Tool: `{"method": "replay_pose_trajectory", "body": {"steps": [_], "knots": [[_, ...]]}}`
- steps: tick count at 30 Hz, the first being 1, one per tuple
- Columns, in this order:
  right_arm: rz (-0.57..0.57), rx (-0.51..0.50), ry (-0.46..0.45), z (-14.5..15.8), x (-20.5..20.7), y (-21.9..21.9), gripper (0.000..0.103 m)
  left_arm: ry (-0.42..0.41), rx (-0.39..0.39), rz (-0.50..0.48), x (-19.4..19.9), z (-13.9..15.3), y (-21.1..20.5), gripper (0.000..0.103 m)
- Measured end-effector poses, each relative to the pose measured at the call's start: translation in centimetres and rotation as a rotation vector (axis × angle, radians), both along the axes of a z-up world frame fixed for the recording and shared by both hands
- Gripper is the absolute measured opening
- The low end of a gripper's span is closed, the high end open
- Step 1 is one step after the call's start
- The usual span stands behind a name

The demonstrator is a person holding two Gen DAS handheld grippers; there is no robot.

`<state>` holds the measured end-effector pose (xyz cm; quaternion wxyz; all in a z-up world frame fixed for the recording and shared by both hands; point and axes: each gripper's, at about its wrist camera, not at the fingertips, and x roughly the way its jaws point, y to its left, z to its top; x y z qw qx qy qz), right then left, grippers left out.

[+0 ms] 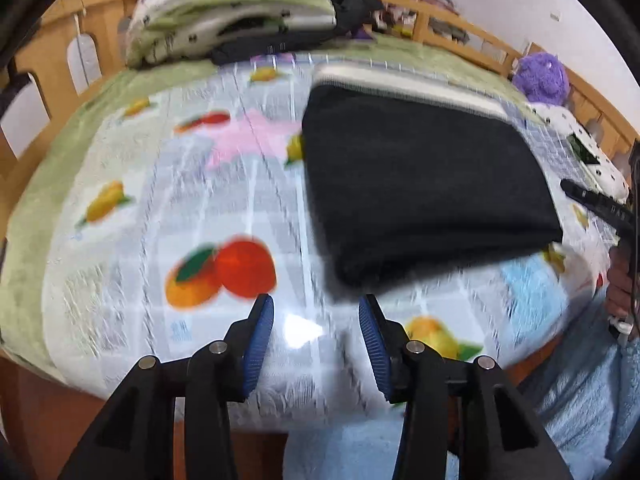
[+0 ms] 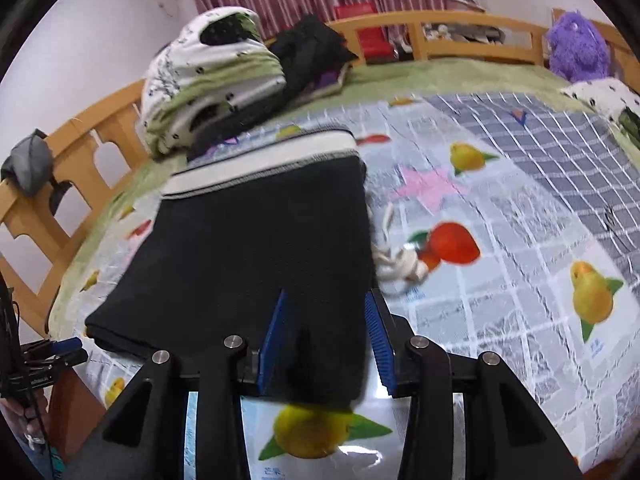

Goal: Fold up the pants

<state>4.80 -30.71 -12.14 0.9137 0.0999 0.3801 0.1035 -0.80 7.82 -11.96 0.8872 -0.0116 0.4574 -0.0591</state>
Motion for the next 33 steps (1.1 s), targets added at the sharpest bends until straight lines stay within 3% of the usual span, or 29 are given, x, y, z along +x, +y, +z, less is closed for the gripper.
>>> {"method": "replay_pose_trajectory", "body": {"steps": [5, 7, 9, 12, 16, 19, 21, 27, 30, 33], "knots": [[0.036, -0.025, 0.013, 0.2, 1.3, 1.8, 0.041, -0.081, -0.064, -0.025, 3.9, 2.2, -2.4, 0.042], [0.042, -0.044, 0.022, -0.3, 1.3, 2.2, 0.041, -0.054, -0.032, -0.024, 5.1, 1.1, -3.5, 0.042], [0.028, -0.085, 0.092, -1.9, 1.5, 2.3, 0.042, 0.008, 0.005, -0.018, 5.7, -1.4, -4.0, 0.044], [0.002, -0.132, 0.175, -4.0, 1.6, 2.2, 0.044, -0.025, -0.008, -0.022, 4.7, -3.2, -3.4, 0.047], [0.020, -0.117, 0.179, -3.2, 1.8, 1.6, 0.044, 0.026, -0.129, -0.022, 5.0, -2.2, -1.4, 0.047], [0.024, -0.075, 0.102, -1.0, 1.9, 1.0, 0.044, 0.020, -0.099, -0.004, 6.4, -1.2, -1.0, 0.048], [0.042, -0.059, 0.050, 0.8, 3.3, 1.2, 0.044, 0.001, -0.083, -0.002, 8.1, -0.7, -1.1, 0.048], [0.072, -0.154, -0.051, 3.6, 10.7, 3.7, 0.044, -0.040, -0.079, -0.044, 15.6, 1.4, -3.6, 0.049], [0.096, -0.169, -0.058, 3.2, 14.4, 4.8, 0.044, -0.090, -0.076, -0.081, 19.6, 2.2, -5.3, 0.058], [0.077, -0.215, -0.002, 0.1, 18.0, 5.3, 0.044, -0.103, -0.069, -0.096, 23.1, 1.0, -6.4, 0.059]]}}
